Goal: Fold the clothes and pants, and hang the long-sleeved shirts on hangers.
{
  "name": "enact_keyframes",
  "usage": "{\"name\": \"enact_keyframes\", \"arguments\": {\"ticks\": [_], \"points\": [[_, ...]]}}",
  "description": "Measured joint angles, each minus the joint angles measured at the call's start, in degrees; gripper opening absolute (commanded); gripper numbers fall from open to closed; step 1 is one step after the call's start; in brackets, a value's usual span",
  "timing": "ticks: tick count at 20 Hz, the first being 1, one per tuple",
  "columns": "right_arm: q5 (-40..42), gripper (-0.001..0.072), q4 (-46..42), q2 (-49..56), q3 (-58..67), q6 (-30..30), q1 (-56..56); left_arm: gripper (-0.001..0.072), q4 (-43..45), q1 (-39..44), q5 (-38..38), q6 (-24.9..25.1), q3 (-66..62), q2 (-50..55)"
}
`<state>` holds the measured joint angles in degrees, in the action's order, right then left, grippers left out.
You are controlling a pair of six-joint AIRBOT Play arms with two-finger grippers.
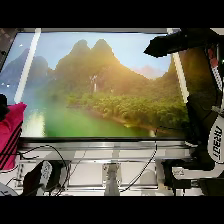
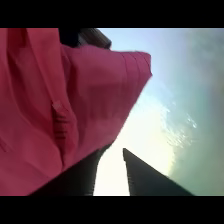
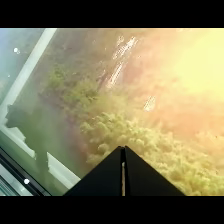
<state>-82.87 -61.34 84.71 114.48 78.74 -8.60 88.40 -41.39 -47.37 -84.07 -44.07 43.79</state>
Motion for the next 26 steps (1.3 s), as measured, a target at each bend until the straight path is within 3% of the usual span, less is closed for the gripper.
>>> {"name": "enact_keyframes", "arguments": {"ticks": [3,5,26], "points": [[0.0,0.0008,0.0,0.0,0.0,0.02,0.0,0.0509,5.38,-1.01,6.47,1.25,0.0,0.5],[0.0,0.0009,0.0,0.0,0.0,0.0,0.0,0.0576,7.78,-1.51,9.75,1.68,0.0,1.2],[0.04,0.0009,0.0,0.0,0.0,0.0,0.0,0.0576,12.07,-7.58,28.94,2.05,0.0,17.38]]}}
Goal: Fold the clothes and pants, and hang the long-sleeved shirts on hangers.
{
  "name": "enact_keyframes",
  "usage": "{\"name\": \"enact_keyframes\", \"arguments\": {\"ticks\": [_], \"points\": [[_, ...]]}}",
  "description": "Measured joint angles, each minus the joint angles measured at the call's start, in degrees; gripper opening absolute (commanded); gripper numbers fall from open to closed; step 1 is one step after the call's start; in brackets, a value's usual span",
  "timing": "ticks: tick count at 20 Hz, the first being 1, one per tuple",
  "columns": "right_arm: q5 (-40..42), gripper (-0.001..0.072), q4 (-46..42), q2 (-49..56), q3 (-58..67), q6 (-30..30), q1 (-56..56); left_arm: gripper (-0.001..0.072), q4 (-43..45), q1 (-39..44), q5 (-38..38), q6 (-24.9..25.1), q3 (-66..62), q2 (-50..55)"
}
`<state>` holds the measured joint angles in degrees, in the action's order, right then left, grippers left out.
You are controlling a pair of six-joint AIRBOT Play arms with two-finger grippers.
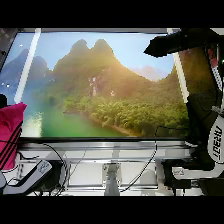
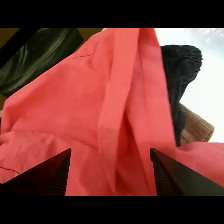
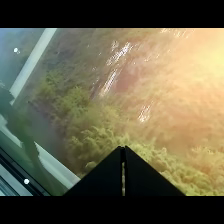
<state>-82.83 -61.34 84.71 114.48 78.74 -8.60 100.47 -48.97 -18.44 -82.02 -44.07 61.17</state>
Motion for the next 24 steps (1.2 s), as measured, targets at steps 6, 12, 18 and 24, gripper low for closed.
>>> {"name": "enact_keyframes", "arguments": {"ticks": [6,12,18,24], "points": [[1.31,0.0009,0.02,0.0,0.0,0.0,0.0,0.0575,-0.39,-1.27,2.29,-0.02,0.0,3.82],[4.7,0.0009,0.02,0.0,0.0,0.0,0.0,0.0147,-1.18,-1.36,5.64,-0.04,0.0,8.26],[6.01,0.0009,0.0,0.0,0.0,0.0,0.0,0.001,-4.92,-1.01,11.13,-0.42,0.0,8.52],[7.15,0.0009,0.02,0.0,-0.04,0.0,0.0,0.0009,-26.03,5.95,17.4,-11.67,-1.14,-0.28]]}}
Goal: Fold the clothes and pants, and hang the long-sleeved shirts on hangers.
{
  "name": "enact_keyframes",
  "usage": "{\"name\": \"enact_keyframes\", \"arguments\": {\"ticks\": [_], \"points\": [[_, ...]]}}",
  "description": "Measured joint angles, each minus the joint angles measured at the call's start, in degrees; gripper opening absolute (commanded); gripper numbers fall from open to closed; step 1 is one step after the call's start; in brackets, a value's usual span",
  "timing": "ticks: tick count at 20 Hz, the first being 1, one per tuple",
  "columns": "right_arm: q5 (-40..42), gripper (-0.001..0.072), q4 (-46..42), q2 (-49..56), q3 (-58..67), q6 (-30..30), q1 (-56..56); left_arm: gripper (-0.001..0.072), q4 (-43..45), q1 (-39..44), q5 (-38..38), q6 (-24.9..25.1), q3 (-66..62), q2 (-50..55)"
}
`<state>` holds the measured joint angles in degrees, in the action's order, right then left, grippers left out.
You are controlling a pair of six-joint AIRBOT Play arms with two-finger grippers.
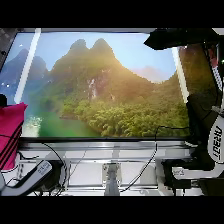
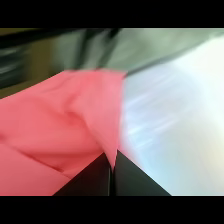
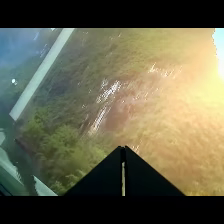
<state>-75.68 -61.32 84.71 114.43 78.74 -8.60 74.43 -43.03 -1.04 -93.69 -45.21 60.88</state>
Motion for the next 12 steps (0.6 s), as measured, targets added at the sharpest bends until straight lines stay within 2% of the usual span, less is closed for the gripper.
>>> {"name": "enact_keyframes", "arguments": {"ticks": [6,10,12], "points": [[0.22,0.0008,0.13,0.0,0.0,0.02,0.0,0.0008,-4.55,22.51,1.49,-3.91,-9.11,-10.6],[0.33,0.0008,0.17,-0.02,0.0,0.02,0.0,0.0009,-5.18,42.56,1.95,-4.5,-18.4,-11.43],[0.37,0.0008,-0.13,-0.02,0.0,0.02,0.0,0.0009,-5.38,51.34,1.81,-2.97,-21.09,-10.38]]}}
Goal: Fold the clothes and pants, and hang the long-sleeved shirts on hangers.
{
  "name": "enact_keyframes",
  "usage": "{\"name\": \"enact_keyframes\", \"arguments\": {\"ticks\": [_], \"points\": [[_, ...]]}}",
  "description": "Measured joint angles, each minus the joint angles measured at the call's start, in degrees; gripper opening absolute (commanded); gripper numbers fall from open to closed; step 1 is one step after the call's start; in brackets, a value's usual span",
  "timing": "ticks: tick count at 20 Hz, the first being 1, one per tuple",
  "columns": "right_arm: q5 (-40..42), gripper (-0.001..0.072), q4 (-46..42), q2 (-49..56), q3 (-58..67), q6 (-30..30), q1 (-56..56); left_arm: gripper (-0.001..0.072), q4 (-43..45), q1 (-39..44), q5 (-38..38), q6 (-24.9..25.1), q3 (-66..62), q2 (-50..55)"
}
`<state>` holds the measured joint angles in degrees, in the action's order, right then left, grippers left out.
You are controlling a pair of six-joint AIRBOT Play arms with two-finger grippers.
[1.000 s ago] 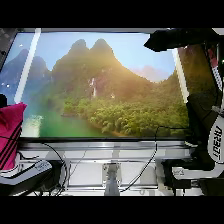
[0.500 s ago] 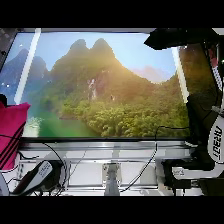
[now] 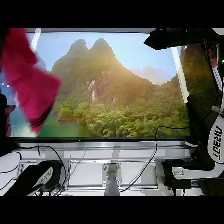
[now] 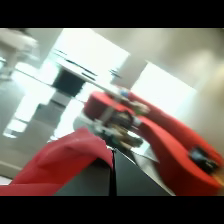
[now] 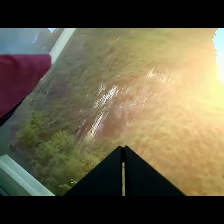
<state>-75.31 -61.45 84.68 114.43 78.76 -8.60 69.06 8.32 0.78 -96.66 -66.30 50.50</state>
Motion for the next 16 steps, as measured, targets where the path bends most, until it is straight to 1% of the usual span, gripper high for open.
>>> {"name": "enact_keyframes", "arguments": {"ticks": [3,7,8,9,10,11,16], "points": [[0.26,0.0008,-0.33,0.0,0.26,0.02,0.0,0.0009,0.0,10.16,-3.76,2.54,-1.88,2.8],[0.68,0.0009,-1.75,-0.04,2.08,1.01,0.02,0.001,0.0,18.53,-13.35,3.87,-2.69,8.41],[1.18,0.0009,-2.32,-0.11,2.43,1.22,0.02,0.0026,0.0,20.39,-15.91,4.07,-2.78,10.12],[1.46,0.001,-3.04,-0.17,2.69,1.36,0.02,0.0153,-0.02,21.97,-17.64,4.13,-2.82,11.58],[1.75,0.0019,-4.02,-0.22,2.86,1.4,0.02,0.0404,-0.04,23.41,-19.02,4.26,-2.93,13.03],[1.95,0.0028,-5.25,-0.28,2.99,1.44,0.02,0.0537,-0.07,24.55,-20.31,4.31,-2.93,14.32],[2.62,0.0031,-11.37,-0.42,3.28,1.64,0.04,0.0528,1.42,26.16,-25.77,4.52,-2.99,16.7]]}}
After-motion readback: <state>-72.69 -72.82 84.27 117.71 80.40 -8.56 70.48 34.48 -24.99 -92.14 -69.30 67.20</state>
